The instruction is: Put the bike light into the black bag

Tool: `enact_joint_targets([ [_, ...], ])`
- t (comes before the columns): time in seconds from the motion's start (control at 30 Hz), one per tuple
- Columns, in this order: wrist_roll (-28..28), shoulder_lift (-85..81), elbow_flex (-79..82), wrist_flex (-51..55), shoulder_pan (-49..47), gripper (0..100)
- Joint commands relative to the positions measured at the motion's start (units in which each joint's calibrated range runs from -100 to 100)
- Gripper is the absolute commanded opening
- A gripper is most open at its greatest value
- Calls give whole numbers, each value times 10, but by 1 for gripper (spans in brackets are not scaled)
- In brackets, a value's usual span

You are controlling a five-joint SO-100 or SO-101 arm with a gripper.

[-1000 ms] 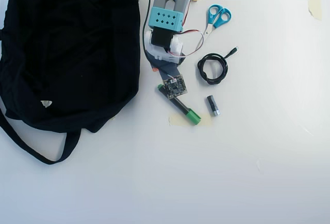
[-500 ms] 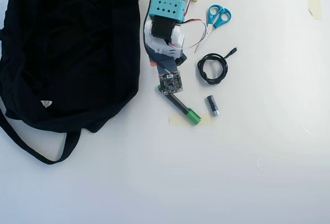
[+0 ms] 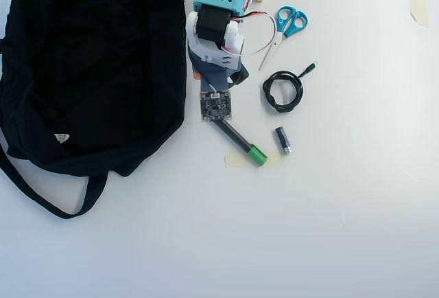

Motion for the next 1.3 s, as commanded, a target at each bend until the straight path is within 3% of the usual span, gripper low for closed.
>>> enact_joint_targets([
  [0.0,-23,-31,-63,20,12,2],
  [0.6,-80,-31,-208,28,65,2],
  [1.2,-83,-29,-235,-13,190,2],
  [1.27,-120,-30,-237,-18,201,2],
])
